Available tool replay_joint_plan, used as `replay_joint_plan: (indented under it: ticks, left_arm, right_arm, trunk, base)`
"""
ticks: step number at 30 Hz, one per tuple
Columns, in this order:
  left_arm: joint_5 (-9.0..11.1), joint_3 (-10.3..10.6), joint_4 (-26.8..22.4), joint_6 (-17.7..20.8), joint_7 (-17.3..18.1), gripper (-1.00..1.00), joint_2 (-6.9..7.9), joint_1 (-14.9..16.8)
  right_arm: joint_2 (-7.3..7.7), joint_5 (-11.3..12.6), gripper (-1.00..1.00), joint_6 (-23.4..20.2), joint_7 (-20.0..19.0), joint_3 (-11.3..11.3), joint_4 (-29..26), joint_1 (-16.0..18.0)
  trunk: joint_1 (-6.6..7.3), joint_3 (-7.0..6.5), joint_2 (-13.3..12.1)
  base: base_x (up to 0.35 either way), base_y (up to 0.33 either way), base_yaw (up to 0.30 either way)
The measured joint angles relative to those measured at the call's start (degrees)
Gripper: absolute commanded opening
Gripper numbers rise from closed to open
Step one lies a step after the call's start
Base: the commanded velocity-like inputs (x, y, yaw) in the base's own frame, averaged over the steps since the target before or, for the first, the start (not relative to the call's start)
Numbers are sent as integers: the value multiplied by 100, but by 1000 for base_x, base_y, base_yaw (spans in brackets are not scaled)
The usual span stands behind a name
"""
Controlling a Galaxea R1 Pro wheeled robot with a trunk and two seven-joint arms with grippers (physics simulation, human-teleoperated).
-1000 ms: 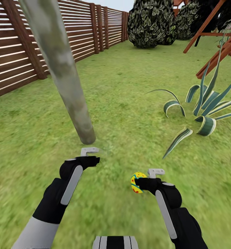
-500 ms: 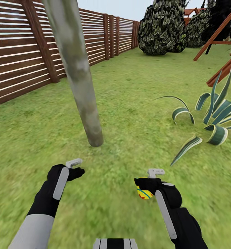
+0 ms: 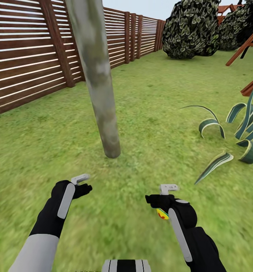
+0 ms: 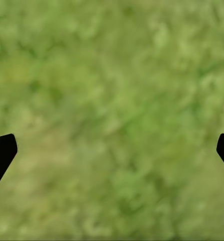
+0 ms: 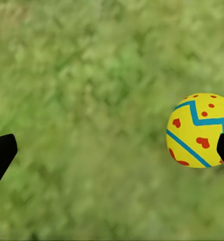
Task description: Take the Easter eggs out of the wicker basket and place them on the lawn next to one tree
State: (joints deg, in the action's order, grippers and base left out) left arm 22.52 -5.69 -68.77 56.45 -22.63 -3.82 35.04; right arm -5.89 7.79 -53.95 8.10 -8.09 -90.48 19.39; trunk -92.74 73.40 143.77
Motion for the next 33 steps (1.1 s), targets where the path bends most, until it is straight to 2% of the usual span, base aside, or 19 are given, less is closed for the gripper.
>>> replay_joint_plan:
  ticks: [6,15,21,33]
  left_arm:
    - [-1,-1,-1,0,1,100,0,0]
    - [-1,-1,-6,-1,2,100,0,4]
    - [0,-4,-37,4,1,100,0,0]
    - [-1,-7,-43,16,8,100,-1,6]
  right_arm:
    - [0,2,100,0,1,-41,0,0]
    - [0,4,100,0,1,-57,1,-1]
    - [0,3,100,0,1,-58,0,0]
    - [0,3,100,11,-3,-91,-7,-8]
  trunk:
    - [-1,48,0]
    - [-3,119,0]
    - [-1,167,0]
    - [31,-9,-16]
  base:
    - [-61,0,157]
    - [-256,0,155]
    - [-96,0,154]
    - [-10,0,60]
